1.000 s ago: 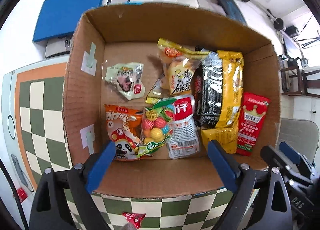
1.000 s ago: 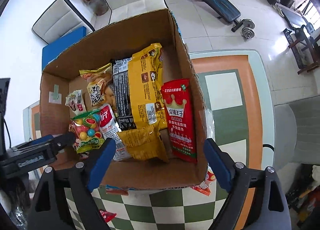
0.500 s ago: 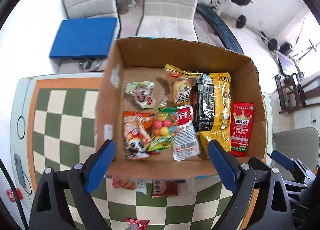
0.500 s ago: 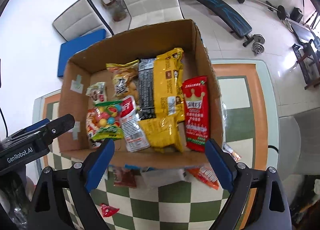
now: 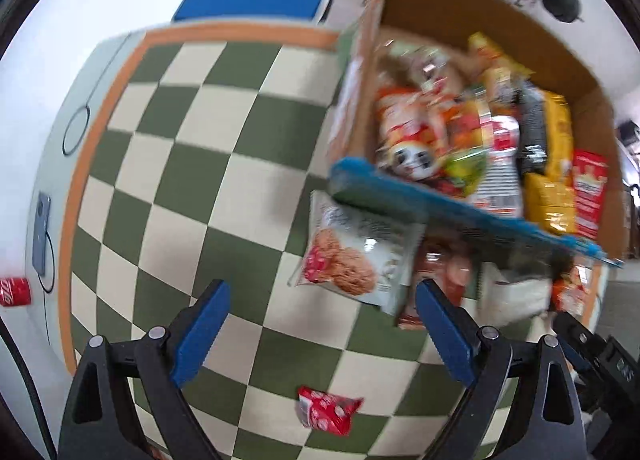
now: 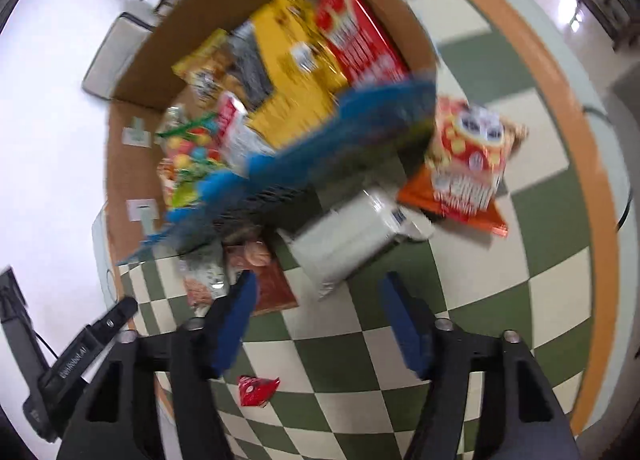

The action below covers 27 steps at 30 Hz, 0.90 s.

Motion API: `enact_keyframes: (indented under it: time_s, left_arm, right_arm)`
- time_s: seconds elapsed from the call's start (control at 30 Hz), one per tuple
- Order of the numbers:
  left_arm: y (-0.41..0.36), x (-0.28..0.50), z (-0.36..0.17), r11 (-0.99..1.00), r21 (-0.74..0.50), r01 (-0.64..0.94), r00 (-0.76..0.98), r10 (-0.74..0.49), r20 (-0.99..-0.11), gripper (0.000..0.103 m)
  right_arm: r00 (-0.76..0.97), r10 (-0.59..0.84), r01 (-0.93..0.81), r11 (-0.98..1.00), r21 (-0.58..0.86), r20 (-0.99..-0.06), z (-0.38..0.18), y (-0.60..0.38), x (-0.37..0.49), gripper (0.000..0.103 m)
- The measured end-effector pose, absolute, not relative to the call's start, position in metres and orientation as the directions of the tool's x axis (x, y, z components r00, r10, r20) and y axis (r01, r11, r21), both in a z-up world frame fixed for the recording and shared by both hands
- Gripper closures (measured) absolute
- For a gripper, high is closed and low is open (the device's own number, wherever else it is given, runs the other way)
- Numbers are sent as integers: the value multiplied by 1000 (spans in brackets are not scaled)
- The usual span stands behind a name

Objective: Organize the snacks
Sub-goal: 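Grasp the white bread pack with the right tool while the left tool grasps the cookie packet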

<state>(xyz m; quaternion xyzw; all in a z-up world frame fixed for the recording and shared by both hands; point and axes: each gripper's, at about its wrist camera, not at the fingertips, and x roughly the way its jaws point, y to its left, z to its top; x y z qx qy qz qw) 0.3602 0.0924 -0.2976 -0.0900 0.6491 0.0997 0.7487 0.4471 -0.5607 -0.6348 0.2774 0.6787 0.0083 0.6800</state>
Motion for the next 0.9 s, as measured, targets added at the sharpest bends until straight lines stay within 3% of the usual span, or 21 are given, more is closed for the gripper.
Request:
enact_keyframes:
  time_s: [0.33,0.77,0.9]
  left_arm:
    - [82,382,-367,964,98,-249,54,115,-992,8]
    - [120,331,-374,960,147,-240,-16,148,-989,8]
    - [142,316,-365,935,50,-352,-30,42,-999,8]
  right_arm:
    - [39,305,357,885,299,-951,-665,-546,446,39]
    - [30,300,396,872,287,-953,-672,-546,453,39]
    - [30,316,444,846,296,-948,-676,-549,461,36]
